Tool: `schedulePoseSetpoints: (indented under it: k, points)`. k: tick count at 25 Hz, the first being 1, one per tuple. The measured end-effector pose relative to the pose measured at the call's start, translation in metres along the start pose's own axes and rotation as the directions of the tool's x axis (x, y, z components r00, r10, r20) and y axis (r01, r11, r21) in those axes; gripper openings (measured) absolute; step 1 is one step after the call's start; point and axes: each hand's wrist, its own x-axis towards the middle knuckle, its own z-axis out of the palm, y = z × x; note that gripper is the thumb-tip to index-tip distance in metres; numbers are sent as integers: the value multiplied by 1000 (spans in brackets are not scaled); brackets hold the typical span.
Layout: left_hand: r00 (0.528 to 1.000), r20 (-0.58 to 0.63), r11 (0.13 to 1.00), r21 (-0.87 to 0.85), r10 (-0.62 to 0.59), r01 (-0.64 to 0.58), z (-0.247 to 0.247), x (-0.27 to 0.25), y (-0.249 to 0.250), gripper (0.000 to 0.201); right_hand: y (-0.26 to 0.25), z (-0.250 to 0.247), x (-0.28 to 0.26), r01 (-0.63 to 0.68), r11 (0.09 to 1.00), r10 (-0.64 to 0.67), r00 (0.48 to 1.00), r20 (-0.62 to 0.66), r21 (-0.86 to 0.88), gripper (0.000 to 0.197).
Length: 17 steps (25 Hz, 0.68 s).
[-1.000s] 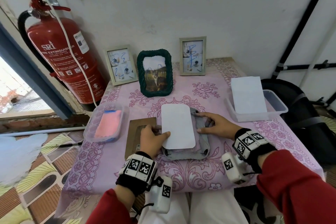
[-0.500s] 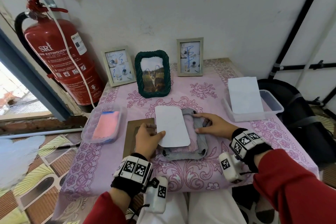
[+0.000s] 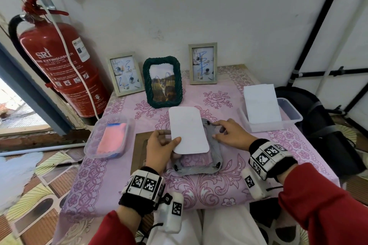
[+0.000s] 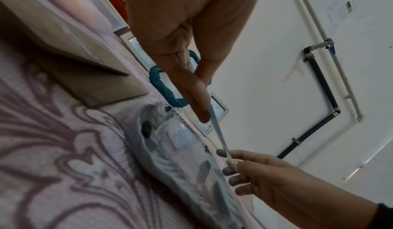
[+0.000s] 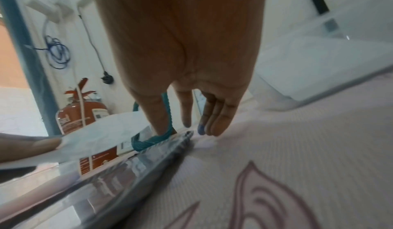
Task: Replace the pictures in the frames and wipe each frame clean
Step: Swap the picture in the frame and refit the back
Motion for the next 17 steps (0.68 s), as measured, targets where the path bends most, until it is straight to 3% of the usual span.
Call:
schedulePoseSetpoints:
  k: [3,6,8,10,13,17]
  points:
    - [1000,15,1000,-14,4,-3,10,0,4,33,-13,-19,-14,115,993,-110,981,-162,24,35]
    - [998,56,999,-33,2,0,26,-2,5,35,-17,-46,-28,204,978,-210,946,-247,-48,34]
    - [996,94,998,-59,-9,15,37,-5,5,35,-9,-62,-36,154,976,-193,938,-289,-152,38]
    - [988,152,997,-69,-33,44,48,-6,4,32,5,-75,-43,22,956,-114,948,-299,-293,42]
    - [976,205,994,-67,-72,87,65,-6,0,30,27,-84,-53,-142,868,24,969,-246,-476,38]
    - [966,232,989,-62,-114,132,90,-6,-7,23,43,-85,-62,-144,921,16,943,-333,-362,17]
